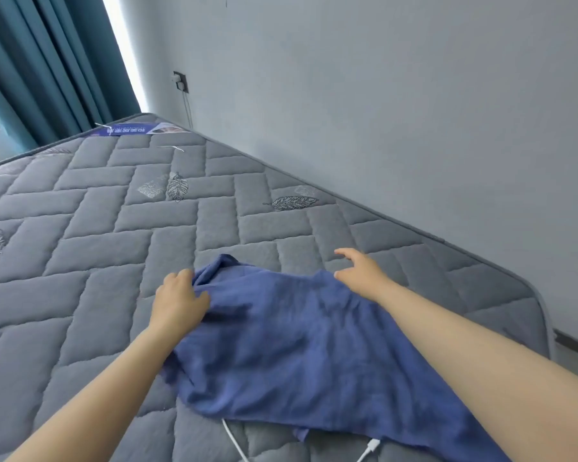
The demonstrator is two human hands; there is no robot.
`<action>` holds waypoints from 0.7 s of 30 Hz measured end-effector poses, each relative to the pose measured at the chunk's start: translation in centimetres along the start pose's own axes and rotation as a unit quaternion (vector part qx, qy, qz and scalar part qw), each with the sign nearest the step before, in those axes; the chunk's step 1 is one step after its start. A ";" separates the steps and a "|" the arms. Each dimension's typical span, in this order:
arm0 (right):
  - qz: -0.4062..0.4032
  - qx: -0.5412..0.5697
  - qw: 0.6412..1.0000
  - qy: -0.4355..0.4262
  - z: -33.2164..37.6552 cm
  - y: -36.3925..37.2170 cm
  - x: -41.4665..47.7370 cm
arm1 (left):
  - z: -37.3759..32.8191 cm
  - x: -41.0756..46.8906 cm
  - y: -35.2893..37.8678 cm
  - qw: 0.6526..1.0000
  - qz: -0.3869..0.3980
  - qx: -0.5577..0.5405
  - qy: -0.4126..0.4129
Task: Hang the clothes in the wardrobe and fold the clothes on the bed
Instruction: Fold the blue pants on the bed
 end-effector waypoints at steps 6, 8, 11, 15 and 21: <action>-0.033 -0.009 0.998 0.046 -6.4 -5.7 -3.6 | -9.2 -2.4 2.7 0.993 0.040 -0.056 0.098; -0.052 0.001 0.997 0.065 -9.0 -8.0 -5.3 | -12.3 -3.7 3.9 0.989 0.050 -0.049 0.131; -0.086 0.025 0.991 0.098 -13.3 -11.4 -8.0 | -16.8 -5.8 6.0 0.980 0.074 -0.040 0.178; -0.111 0.022 0.984 0.140 -19.8 -15.5 -12.1 | -22.7 -8.8 9.6 0.964 0.118 -0.026 0.235; -0.131 -0.022 0.976 0.173 -27.2 -18.9 -17.1 | -30.4 -12.5 14.9 0.936 0.160 0.013 0.315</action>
Point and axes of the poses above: each hand's wrist, its own x-axis towards the middle knuckle, its own y-axis out of the palm, z = x × y, the point moved 6 cm from there along x, towards the middle knuckle, and after that the axes turned 10 degrees about x, right-handed, at the moved point
